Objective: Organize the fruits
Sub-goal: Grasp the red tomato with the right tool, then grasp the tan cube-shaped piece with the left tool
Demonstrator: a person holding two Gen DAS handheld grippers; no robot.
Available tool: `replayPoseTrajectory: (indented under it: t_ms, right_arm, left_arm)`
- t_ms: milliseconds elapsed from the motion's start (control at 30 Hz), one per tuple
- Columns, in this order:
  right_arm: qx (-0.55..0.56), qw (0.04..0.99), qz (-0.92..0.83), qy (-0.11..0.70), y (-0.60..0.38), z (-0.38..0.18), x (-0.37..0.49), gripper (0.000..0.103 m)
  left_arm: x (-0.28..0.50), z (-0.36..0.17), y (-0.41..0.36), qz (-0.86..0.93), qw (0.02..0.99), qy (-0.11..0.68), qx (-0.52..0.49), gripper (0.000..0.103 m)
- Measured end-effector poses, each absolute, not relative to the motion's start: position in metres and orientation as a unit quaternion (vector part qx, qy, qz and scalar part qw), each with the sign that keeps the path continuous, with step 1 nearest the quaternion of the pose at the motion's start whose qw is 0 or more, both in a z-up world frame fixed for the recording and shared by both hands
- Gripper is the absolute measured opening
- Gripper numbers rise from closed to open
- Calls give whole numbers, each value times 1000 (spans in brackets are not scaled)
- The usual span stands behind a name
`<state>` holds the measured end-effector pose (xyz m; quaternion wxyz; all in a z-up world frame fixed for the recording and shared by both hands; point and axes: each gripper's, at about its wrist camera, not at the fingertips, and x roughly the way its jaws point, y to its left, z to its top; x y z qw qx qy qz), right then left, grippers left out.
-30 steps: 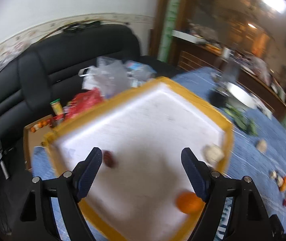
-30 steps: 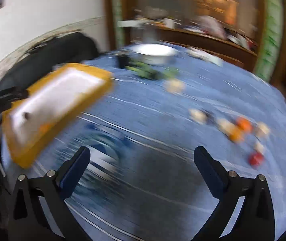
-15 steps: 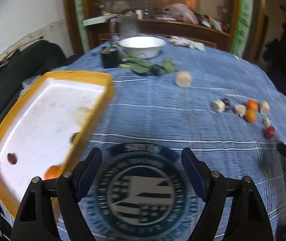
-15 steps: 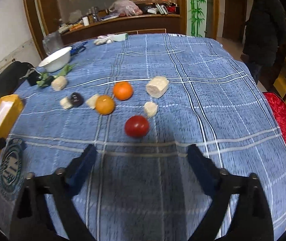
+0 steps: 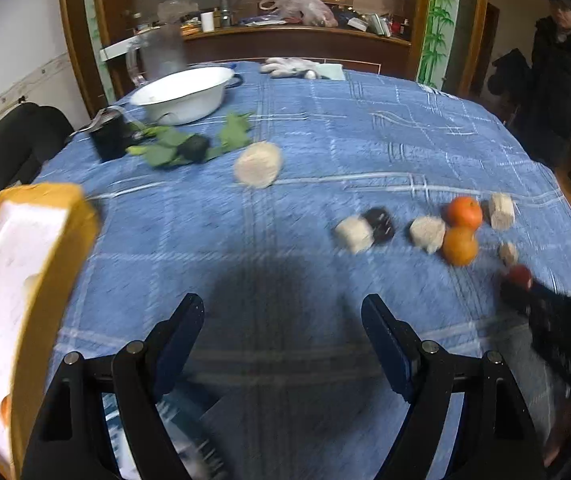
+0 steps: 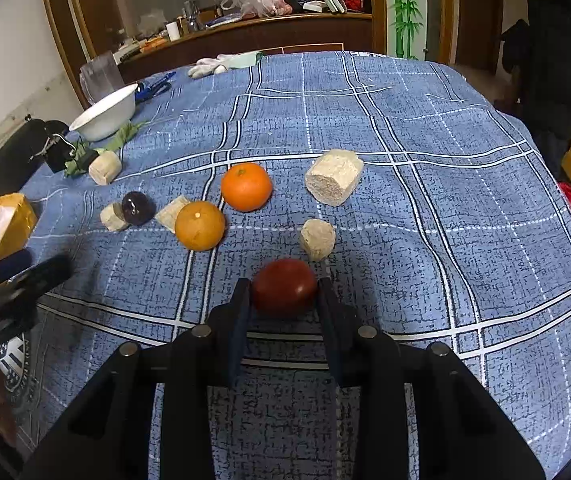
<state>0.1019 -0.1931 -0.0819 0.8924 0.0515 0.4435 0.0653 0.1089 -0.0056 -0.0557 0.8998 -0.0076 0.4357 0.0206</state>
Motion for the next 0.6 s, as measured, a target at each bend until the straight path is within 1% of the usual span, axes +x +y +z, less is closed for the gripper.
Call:
replayPoseTrajectory:
  t_ms: [267,300,367,533,600]
  right_arm:
    - [67,891,84,441,-196,-82,102,34]
    - [69,890,87,442,-196,-82,103,34]
    - [71,889,92,442,-195,-82,103,34]
    - [75,888,96,443,-195,-82,102,34]
    - [75,888,97,443,-195,-82,103,34]
  left_arm:
    - [146,-73,-27,25,896,444,-15,80]
    - [148,-75,-28,26,895,444,-15,73]
    - [152,-78,-28,21,897,441,-27,71]
    - [152,-75,-33,-8,903,428,-39,48]
    - [151,-74,-34,-14,903,428,-41,44]
